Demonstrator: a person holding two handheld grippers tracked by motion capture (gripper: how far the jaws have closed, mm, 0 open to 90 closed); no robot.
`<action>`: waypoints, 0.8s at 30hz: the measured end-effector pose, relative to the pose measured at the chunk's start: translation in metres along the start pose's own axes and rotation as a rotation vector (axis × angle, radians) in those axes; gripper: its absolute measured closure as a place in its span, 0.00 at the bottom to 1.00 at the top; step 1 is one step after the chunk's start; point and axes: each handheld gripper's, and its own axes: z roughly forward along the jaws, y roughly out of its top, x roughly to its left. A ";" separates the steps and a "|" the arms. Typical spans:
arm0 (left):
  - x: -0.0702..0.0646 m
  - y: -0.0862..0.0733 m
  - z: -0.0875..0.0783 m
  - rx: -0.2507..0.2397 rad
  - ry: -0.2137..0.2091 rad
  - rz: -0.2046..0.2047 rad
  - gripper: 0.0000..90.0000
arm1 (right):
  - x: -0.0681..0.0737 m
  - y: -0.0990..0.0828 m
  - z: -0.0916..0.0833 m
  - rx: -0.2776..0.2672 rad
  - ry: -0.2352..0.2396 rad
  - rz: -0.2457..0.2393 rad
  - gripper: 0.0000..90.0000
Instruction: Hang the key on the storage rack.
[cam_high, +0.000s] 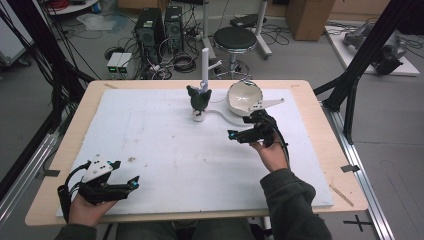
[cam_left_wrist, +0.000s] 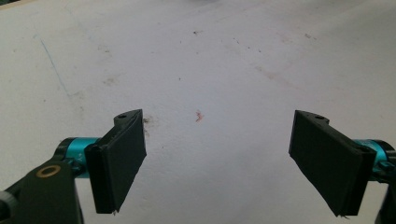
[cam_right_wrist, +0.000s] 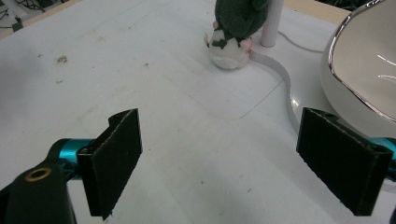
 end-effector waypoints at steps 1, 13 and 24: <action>0.000 0.000 0.000 0.000 0.000 0.000 0.21 | 0.000 -0.001 0.000 -0.003 0.003 0.004 0.14; 0.000 0.000 0.000 0.001 0.000 -0.001 0.21 | 0.002 -0.007 -0.008 -0.007 -0.005 0.000 0.14; 0.000 0.000 0.000 0.004 0.001 0.001 0.21 | 0.004 -0.019 -0.012 -0.020 -0.013 0.001 0.14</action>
